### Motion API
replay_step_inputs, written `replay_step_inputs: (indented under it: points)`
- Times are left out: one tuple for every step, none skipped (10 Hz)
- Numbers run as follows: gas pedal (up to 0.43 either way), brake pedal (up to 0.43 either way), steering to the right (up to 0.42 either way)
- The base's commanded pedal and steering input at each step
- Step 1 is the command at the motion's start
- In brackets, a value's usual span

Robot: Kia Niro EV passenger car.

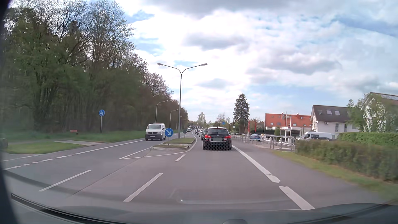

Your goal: Follow the waypoints while adhering to traffic rules and regulations

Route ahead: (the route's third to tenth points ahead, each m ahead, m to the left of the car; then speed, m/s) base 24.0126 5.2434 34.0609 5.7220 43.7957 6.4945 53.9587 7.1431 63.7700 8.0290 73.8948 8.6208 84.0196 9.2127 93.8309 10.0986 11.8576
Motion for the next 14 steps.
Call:
replay_step_inputs:
  points:
    - [0.0, 0.0, -0.007]
    - [0.0, 0.0, -0.007]
    - [0.0, 0.0, -0.007]
    - [0.0, 0.0, -0.007]
    - [0.0, 0.0, -0.007]
    - [0.0, 0.012, -0.007]
    - [0.0, 0.03, -0.007]
    - [0.0, 0.067, -0.007]
    - [0.0, 0.091, -0.007]
    - [0.0, 0.104, -0.007]
    - [0.0, 0.122, -0.008]
    - [0.0, 0.128, -0.008]
    - [0.0, 0.134, -0.008]
    - [0.0, 0.14, -0.008]
